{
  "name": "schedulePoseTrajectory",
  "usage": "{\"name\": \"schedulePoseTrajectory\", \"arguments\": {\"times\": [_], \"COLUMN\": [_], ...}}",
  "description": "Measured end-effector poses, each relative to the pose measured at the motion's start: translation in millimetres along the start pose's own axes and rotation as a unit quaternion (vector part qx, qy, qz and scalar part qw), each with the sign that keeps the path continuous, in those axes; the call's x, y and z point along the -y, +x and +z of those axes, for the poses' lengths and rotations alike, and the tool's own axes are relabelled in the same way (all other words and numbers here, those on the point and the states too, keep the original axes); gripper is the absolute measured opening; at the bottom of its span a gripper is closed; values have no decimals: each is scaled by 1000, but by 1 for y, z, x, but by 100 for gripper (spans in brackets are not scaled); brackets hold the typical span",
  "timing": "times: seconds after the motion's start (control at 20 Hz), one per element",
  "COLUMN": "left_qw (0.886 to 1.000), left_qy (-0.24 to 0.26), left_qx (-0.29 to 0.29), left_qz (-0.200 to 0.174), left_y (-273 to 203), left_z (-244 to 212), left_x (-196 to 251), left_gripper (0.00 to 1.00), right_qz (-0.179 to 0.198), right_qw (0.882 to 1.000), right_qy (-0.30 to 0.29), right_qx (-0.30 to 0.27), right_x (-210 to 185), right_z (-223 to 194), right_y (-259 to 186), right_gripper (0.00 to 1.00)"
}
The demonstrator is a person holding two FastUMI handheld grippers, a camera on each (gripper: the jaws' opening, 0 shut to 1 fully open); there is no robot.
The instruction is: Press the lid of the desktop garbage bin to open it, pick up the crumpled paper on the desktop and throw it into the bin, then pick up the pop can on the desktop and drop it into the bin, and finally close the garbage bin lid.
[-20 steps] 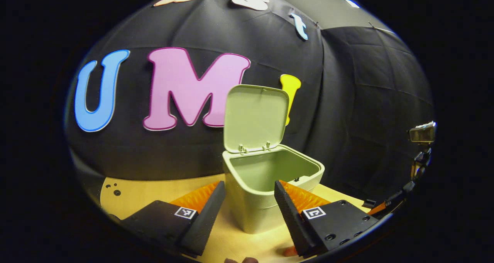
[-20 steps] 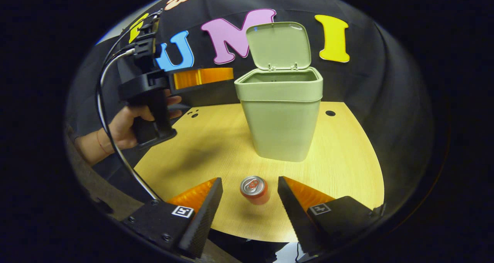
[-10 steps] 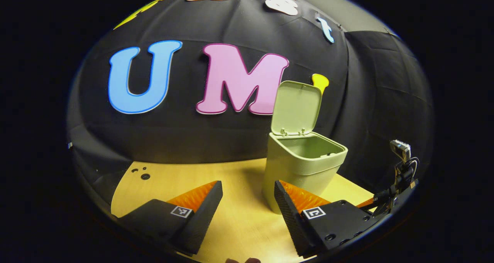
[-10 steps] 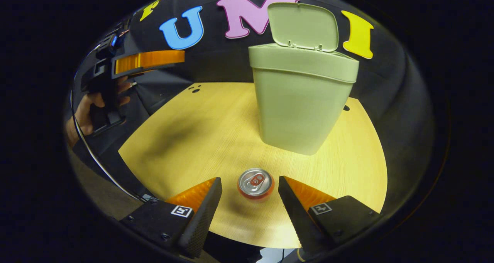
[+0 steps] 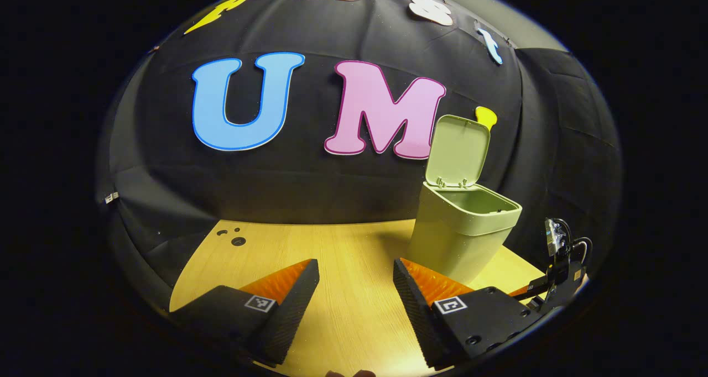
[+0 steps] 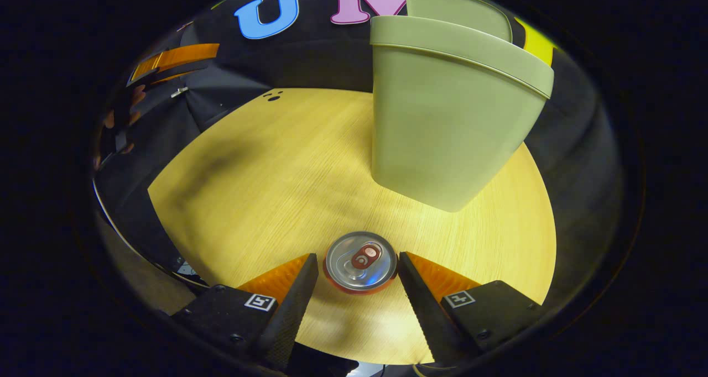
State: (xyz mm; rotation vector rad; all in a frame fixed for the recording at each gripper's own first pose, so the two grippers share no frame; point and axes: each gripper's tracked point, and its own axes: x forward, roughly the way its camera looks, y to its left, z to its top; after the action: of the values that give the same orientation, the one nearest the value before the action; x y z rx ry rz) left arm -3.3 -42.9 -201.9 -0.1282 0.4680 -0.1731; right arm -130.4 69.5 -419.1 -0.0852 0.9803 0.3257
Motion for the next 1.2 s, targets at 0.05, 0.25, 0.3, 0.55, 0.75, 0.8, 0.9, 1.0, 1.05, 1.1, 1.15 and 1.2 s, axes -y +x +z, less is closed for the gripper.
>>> {"name": "schedulePoseTrajectory", "arguments": {"times": [0.05, 0.25, 0.3, 0.55, 0.75, 0.8, 0.9, 1.0, 1.05, 1.1, 1.15, 1.2], "left_qw": [1000, 1000, 1000, 1000, 1000, 1000, 1000, 1000, 1000, 1000, 1000, 1000], "left_qy": [0, -3, -4, -11, -18, -19, -20, -21, -22, -23, -25, -27], "left_qx": [-2, -3, -3, -6, -7, -7, -7, -8, -9, -11, -12, -13], "left_qz": [0, 0, -1, -6, -6, -7, -7, -7, -6, -6, -6, -6], "left_y": [0, 4, 6, 13, 16, 17, 18, 18, 17, 17, 17, 16], "left_z": [-2, -2, -2, -3, -6, -6, -7, -8, -9, -11, -12, -13], "left_x": [-2, -5, -4, 0, 5, 6, 8, 9, 9, 8, 7, 7], "left_gripper": [88, 87, 87, 87, 87, 87, 87, 87, 87, 87, 87, 87], "right_qz": [0, -9, -8, 1, 8, 8, 10, 17, 19, 19, 19, 19], "right_qw": [1000, 1000, 1000, 1000, 999, 999, 998, 997, 996, 996, 995, 994], "right_qy": [1, 12, 12, 17, 40, 42, 46, 54, 56, 56, 52, 46], "right_qx": [-5, -8, -10, -4, 20, 26, 40, 57, 65, 74, 85, 96], "right_x": [-1, 4, 3, 4, 6, 7, 8, 7, 7, 7, 8, 8], "right_z": [-1, 2, 1, 12, 34, 41, 54, 72, 82, 91, 103, 115], "right_y": [4, 9, 8, -6, -28, -34, -49, -64, -72, -80, -88, -97], "right_gripper": [93, 86, 86, 85, 85, 85, 85, 85, 85, 85, 85, 85]}}
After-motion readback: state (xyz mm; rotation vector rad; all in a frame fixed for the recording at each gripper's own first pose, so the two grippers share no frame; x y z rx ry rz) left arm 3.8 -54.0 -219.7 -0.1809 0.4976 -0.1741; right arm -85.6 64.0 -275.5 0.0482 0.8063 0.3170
